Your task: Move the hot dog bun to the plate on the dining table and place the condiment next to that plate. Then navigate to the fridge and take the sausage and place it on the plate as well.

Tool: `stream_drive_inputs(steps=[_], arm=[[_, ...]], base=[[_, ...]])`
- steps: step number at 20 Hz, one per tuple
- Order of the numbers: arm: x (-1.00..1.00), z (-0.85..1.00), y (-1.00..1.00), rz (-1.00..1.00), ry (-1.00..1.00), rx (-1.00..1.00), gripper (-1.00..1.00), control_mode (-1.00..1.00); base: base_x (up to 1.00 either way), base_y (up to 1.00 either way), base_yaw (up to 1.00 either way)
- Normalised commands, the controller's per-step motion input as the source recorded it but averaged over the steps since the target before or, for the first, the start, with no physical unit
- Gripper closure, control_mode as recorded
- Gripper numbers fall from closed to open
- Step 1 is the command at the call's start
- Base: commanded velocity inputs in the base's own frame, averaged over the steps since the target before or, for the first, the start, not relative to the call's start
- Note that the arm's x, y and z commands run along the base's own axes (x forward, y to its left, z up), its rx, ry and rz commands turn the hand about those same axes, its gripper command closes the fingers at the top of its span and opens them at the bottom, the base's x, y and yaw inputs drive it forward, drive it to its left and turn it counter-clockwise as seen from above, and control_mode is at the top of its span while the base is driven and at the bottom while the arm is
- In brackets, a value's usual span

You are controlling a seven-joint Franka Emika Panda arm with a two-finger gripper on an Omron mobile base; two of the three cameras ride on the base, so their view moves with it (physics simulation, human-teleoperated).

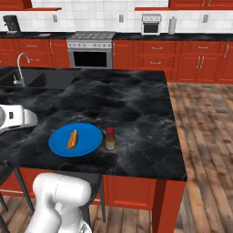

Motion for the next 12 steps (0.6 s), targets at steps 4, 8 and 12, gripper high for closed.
stream_drive_inputs(steps=[4, 8, 12], arm=[[0.00, -0.05, -0.42, -0.01, 0.00, 0.17, -1.00, -1.00], [0.00, -0.05, -0.45, 0.00, 0.00, 0.13, -1.00, -1.00], [-0.06, -0.06, 0.00, 0.00, 0.00, 0.00, -1.00, 1.00]], base=[[0.00, 0.00, 0.00], [0.00, 0.00, 0.00], [-0.15, -0.09, -0.03]])
